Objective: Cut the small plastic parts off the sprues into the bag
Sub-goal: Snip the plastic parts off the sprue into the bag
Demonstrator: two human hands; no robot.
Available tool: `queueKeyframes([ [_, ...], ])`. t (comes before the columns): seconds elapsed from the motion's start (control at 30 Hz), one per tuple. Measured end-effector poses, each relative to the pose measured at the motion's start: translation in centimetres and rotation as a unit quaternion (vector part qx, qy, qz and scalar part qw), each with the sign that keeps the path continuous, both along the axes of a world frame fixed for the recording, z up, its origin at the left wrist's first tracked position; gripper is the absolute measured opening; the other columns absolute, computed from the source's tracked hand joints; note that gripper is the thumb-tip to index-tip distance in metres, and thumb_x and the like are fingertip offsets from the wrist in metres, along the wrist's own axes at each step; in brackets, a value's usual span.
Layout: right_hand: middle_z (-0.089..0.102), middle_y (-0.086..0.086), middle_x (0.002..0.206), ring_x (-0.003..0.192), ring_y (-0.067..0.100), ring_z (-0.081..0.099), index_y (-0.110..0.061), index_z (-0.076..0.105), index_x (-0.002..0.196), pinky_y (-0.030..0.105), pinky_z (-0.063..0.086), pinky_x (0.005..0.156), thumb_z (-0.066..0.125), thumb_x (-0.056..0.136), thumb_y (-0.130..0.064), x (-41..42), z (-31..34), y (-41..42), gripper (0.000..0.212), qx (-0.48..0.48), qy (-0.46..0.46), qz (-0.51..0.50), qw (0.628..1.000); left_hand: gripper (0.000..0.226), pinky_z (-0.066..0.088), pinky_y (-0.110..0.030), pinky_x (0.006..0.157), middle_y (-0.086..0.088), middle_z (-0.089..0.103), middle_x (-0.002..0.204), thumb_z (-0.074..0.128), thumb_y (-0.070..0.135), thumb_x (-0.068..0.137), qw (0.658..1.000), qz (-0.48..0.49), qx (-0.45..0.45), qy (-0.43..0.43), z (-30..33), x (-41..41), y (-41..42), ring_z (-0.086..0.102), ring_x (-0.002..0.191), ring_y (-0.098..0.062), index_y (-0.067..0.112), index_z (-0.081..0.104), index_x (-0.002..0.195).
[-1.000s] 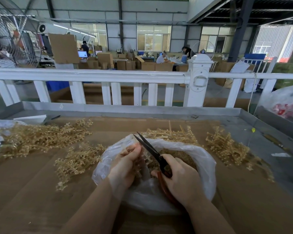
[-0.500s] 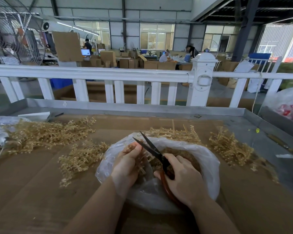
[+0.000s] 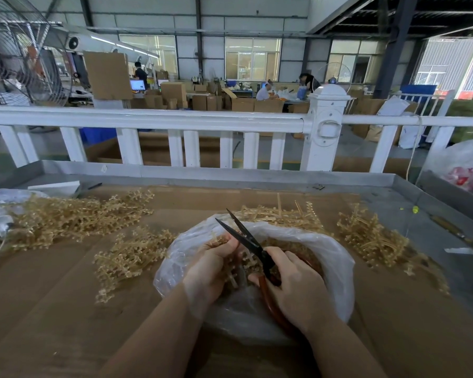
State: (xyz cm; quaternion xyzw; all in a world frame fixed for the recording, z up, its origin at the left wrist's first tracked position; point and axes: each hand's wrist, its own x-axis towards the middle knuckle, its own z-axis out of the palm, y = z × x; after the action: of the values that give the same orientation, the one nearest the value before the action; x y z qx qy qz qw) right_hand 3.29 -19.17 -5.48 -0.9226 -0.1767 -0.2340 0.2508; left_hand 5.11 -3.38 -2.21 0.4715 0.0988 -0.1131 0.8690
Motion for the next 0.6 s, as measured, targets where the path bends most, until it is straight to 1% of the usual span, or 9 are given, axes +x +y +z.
queueKeyframes([
  [0.07, 0.065, -0.009, 0.099, 0.091, 0.009, 0.061, -0.026, 0.057, 0.121, 0.014, 0.039, 0.075, 0.056, 0.084, -0.057, 0.0, 0.08, 0.03, 0.048, -0.01, 0.003, -0.003, 1.0, 0.016, 0.048, -0.023, 0.039, -0.01, 0.067, 0.062, 0.053, 0.006, 0.092, 1.0, -0.004, 0.006, 0.003, 0.02, 0.04, 0.05, 0.064, 0.047, -0.017, 0.005, 0.064, 0.081],
  [0.17, 0.066, -0.007, 0.096, 0.086, 0.01, 0.063, -0.025, 0.058, 0.12, 0.017, 0.045, 0.07, 0.058, 0.085, -0.055, -0.07, 0.25, 0.03, 0.046, -0.011, 0.001, -0.008, 1.0, 0.012, 0.051, -0.026, 0.043, -0.015, 0.071, 0.072, 0.054, 0.007, 0.091, 1.0, -0.001, 0.01, 0.005, -0.2, 0.21, 0.01, 0.069, 0.056, -0.023, 0.003, 0.065, 0.086],
  [0.27, 0.067, -0.008, 0.09, 0.081, 0.01, 0.063, -0.023, 0.062, 0.114, 0.02, 0.05, 0.067, 0.061, 0.082, -0.055, -0.22, 0.31, 0.1, 0.045, -0.004, -0.021, -0.008, 1.0, 0.014, 0.05, -0.026, 0.041, -0.014, 0.071, 0.069, 0.052, 0.007, 0.092, 1.0, 0.019, 0.004, 0.011, -0.52, 0.41, -0.04, 0.068, 0.054, -0.023, 0.002, 0.064, 0.087],
  [0.4, 0.065, -0.005, 0.102, 0.098, 0.014, 0.061, -0.021, 0.058, 0.124, 0.026, 0.051, 0.082, 0.06, 0.083, -0.055, -0.23, 0.06, 0.1, 0.053, -0.009, -0.018, -0.013, 1.0, 0.018, 0.048, -0.026, 0.038, -0.015, 0.069, 0.066, 0.052, 0.007, 0.092, 0.999, 0.039, -0.01, 0.016, -0.68, 0.45, 0.0, 0.066, 0.049, -0.023, 0.003, 0.064, 0.081],
  [0.47, 0.064, -0.005, 0.103, 0.099, 0.014, 0.06, -0.023, 0.058, 0.124, 0.026, 0.05, 0.083, 0.059, 0.083, -0.056, -0.23, -0.02, 0.05, 0.053, -0.01, -0.017, -0.013, 1.0, 0.022, 0.048, -0.026, 0.038, -0.015, 0.069, 0.066, 0.053, 0.007, 0.092, 0.999, 0.039, -0.022, 0.019, -0.76, 0.43, 0.1, 0.066, 0.048, -0.022, 0.004, 0.066, 0.074],
  [0.6, 0.063, -0.008, 0.101, 0.099, 0.012, 0.058, -0.027, 0.057, 0.121, 0.025, 0.048, 0.082, 0.056, 0.083, -0.058, -0.31, 0.05, 0.13, 0.05, -0.005, -0.017, -0.007, 1.0, 0.016, 0.051, -0.027, 0.042, -0.016, 0.07, 0.073, 0.05, 0.005, 0.093, 1.0, 0.022, -0.008, 0.009, -0.8, 0.34, 0.33, 0.068, 0.055, -0.023, 0.001, 0.064, 0.087],
])
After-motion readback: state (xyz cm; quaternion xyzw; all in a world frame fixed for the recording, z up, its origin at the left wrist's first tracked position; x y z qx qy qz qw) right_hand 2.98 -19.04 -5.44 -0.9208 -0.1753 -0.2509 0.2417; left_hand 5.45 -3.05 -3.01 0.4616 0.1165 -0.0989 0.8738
